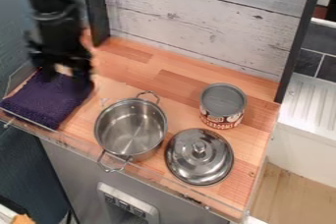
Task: Move the cloth to the top center of the table
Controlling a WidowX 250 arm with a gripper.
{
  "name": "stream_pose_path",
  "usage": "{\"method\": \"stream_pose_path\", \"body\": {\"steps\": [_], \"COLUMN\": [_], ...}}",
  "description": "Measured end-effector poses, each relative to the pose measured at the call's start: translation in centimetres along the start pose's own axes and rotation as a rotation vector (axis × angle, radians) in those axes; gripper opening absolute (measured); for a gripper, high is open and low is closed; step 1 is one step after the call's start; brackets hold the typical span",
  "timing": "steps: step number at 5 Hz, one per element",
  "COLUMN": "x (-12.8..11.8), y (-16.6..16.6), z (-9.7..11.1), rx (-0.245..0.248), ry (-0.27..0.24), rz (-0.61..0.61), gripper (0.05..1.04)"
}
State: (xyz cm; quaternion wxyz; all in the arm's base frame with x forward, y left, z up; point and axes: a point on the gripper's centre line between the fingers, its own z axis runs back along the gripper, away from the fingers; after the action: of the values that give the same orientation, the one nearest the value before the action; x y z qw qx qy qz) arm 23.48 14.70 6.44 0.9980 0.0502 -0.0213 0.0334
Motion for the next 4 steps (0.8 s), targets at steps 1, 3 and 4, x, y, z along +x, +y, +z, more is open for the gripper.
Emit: {"method": "stream_pose_path", "body": {"steps": [1, 3, 4], "x": [1.0, 2.5, 3.2], "y": [2.0, 3.6, 4.0], "z": [-2.5, -6.0, -6.6], "rx": [0.002, 0.04, 0.045], "ry": [-0.017, 0.037, 0.054], "rz": [0.045, 0.044, 0.019], "gripper": [1.001, 1.001, 1.001]}}
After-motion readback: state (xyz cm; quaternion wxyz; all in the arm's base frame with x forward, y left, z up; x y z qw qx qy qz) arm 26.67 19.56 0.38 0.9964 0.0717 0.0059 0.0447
